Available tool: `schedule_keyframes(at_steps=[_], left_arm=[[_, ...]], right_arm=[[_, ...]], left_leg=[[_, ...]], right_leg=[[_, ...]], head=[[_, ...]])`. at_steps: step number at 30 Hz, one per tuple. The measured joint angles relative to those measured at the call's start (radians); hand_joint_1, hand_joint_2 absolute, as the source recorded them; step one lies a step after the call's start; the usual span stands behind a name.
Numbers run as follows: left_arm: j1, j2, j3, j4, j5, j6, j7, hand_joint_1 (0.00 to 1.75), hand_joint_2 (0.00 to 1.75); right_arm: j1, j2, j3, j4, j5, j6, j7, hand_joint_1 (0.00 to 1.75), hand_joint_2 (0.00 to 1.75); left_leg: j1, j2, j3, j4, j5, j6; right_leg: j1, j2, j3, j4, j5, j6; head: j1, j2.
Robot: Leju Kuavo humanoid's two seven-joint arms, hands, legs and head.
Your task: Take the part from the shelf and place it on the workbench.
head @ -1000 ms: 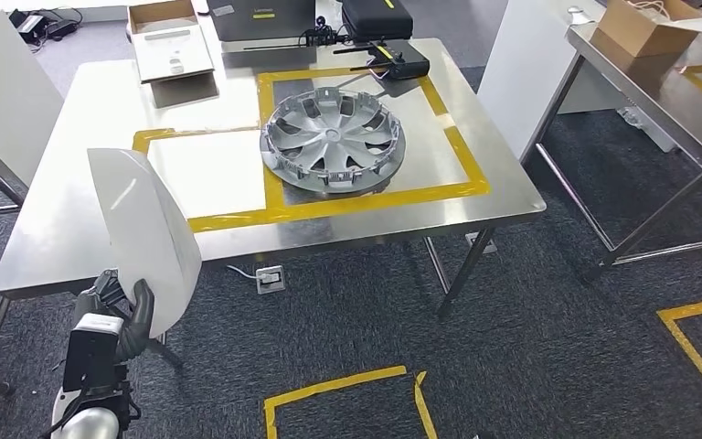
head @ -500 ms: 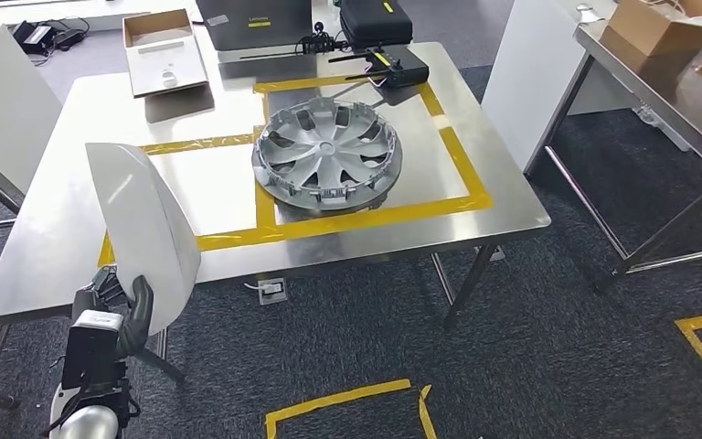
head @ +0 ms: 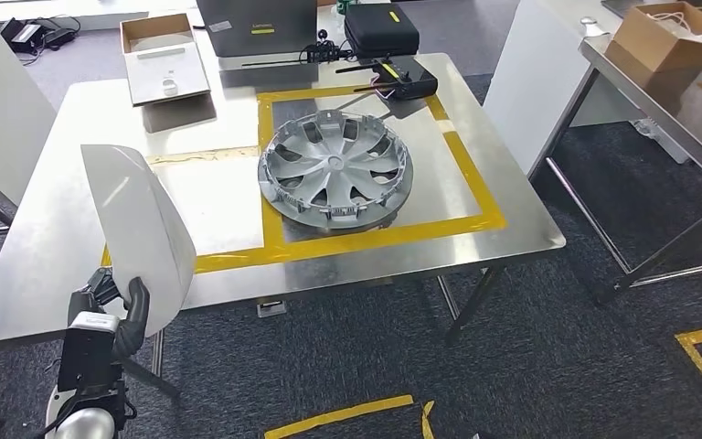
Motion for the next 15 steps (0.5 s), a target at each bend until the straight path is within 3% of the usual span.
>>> schedule_keyframes(at_steps=[1, 3, 4, 5, 6, 8, 9, 10, 12, 15], left_arm=[[0.001, 0.0, 0.0, 0.0, -0.001, -0.001, -0.002, 1.75, 1.75], [0.007, 0.0, 0.0, -0.001, -0.002, 0.0, -0.006, 1.75, 1.75], [0.01, 0.0, 0.0, -0.001, -0.001, 0.001, -0.008, 1.75, 1.75], [0.013, 0.0, 0.0, -0.001, -0.001, 0.002, -0.008, 1.75, 1.75], [0.015, 0.0, 0.0, -0.001, 0.0, 0.002, -0.008, 1.75, 1.75], [0.013, 0.0, 0.0, 0.0, 0.0, 0.003, -0.009, 1.75, 1.75], [0.012, 0.0, 0.0, 0.0, 0.0, 0.004, -0.01, 1.75, 1.75], [0.01, 0.0, 0.001, 0.0, 0.0, 0.004, -0.01, 1.75, 1.75], [0.009, 0.0, 0.001, 0.001, 0.0, 0.004, -0.011, 1.75, 1.75], [0.006, 0.0, 0.001, 0.0, 0.0, 0.005, -0.011, 1.75, 1.75]], right_arm=[[0.0, 0.0, 0.0, 0.0, 0.001, 0.0, -0.003, 0.0, 0.0], [0.001, 0.001, 0.0, 0.0, 0.003, 0.001, -0.008, 0.0, 0.0], [0.003, 0.001, 0.0, 0.0, 0.004, 0.001, -0.009, 0.0, 0.0], [0.005, 0.001, 0.0, 0.0, 0.004, 0.001, -0.008, 0.0, 0.0], [0.006, 0.001, 0.0, 0.0, 0.003, 0.001, -0.006, 0.0, 0.0], [0.006, 0.001, -0.001, 0.0, 0.001, 0.0, -0.003, 0.0, 0.0], [0.006, 0.001, -0.001, 0.0, 0.0, 0.0, -0.001, 0.0, 0.0], [0.004, 0.001, -0.002, 0.0, -0.001, 0.0, 0.001, 0.0, 0.0], [0.001, 0.001, -0.002, 0.0, -0.002, -0.001, 0.004, 0.0, 0.0], [0.002, 0.002, -0.003, 0.0, -0.003, 0.0, 0.003, 0.0, 0.0]], left_leg=[[0.002, 0.001, 0.005, -0.001, -0.004, 0.005], [0.001, 0.003, 0.012, -0.001, -0.014, 0.01], [0.001, 0.003, 0.017, -0.001, -0.02, 0.01], [0.001, 0.003, 0.024, -0.001, -0.026, 0.009], [0.001, 0.001, 0.033, -0.001, -0.033, 0.008], [0.001, 0.0, 0.051, -0.002, -0.047, 0.003], [0.0, -0.001, 0.058, -0.001, -0.053, -0.001], [-0.001, -0.002, 0.062, -0.002, -0.058, -0.006], [-0.002, -0.002, 0.067, -0.006, -0.063, -0.018], [-0.002, 0.001, 0.063, 0.012, -0.08, -0.035]], right_leg=[[-0.001, -0.001, -0.029, 0.052, -0.021, 0.005], [-0.004, -0.002, -0.119, 0.19, -0.064, 0.012], [-0.005, -0.002, -0.158, 0.24, -0.069, 0.014], [-0.005, -0.002, -0.181, 0.255, -0.053, 0.013], [-0.005, -0.002, -0.183, 0.229, -0.016, 0.011], [-0.003, -0.003, -0.143, 0.1, 0.079, 0.0], [0.0, -0.003, -0.12, 0.038, 0.108, -0.007], [0.004, -0.003, -0.105, -0.001, 0.12, -0.012], [0.009, -0.002, -0.096, -0.022, 0.114, -0.02], [0.001, -0.002, -0.077, -0.038, 0.111, -0.034]], head=[[0.002, 0.0], [0.004, 0.0], [0.004, 0.0], [0.004, 0.0], [0.005, 0.0], [0.005, 0.0], [0.005, 0.0], [0.005, 0.0], [0.005, 0.0], [0.002, 0.0]])
